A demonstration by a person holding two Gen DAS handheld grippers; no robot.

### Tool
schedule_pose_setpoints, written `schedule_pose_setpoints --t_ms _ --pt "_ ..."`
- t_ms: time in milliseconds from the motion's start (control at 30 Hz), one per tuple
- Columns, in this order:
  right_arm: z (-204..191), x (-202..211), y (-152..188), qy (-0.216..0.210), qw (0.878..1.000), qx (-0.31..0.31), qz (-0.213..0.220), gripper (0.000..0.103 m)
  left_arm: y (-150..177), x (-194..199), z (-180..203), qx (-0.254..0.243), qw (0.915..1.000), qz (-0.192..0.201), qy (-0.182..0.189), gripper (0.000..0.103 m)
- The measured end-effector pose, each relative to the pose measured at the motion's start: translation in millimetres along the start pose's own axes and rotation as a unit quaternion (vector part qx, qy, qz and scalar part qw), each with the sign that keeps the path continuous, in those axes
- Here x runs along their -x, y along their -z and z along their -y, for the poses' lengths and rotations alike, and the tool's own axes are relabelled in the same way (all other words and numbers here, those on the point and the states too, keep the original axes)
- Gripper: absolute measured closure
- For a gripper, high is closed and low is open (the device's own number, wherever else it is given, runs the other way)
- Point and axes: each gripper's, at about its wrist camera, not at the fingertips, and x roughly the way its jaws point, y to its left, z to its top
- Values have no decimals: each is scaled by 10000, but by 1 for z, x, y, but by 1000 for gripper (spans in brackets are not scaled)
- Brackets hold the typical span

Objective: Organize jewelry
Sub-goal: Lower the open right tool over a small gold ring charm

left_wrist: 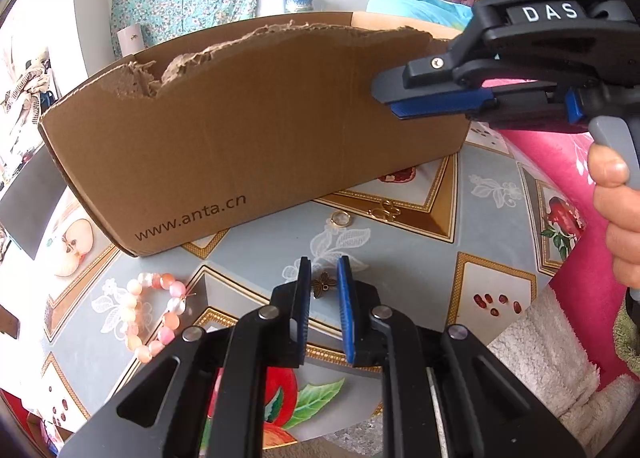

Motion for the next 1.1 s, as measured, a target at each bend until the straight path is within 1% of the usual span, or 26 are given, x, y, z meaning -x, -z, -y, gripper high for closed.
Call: schedule_pose_setpoints --t_ms 67,133,200,300,367,533,700,800,1100 --pt "-8 -7 8 117 9994 284 -167 76 0 1 -1 13 10000 6 23 90" --pt "-17 -17 15 344 9964 692 -362 74 1 1 -1 12 10000 15 46 90" --pt "-26 -26 22 640 9901 1152 -495 74 1 1 -2 -10 10000 14 43 90" --pt "-35 -38 27 965 9781 1705 -699 73 2 1 -1 -40 10000 18 48 90" --pt "-39 -43 29 995 9731 1914 -813 73 3 1 -3 -34 10000 15 51 90" --pt "-43 -56 30 1124 9662 2125 -936 74 5 2 -3 -16 10000 27 23 90" --pt "-43 -64 32 1114 9641 2177 -1038 85 5 4 -3 -11 10000 28 45 90" --pt "-43 -70 34 1197 9613 2238 -1067 89 5 4 -3 -3 10000 26 49 90" --pt "-49 -75 41 1310 9565 2390 -1039 89 5 4 -3 -15 10000 29 42 90"
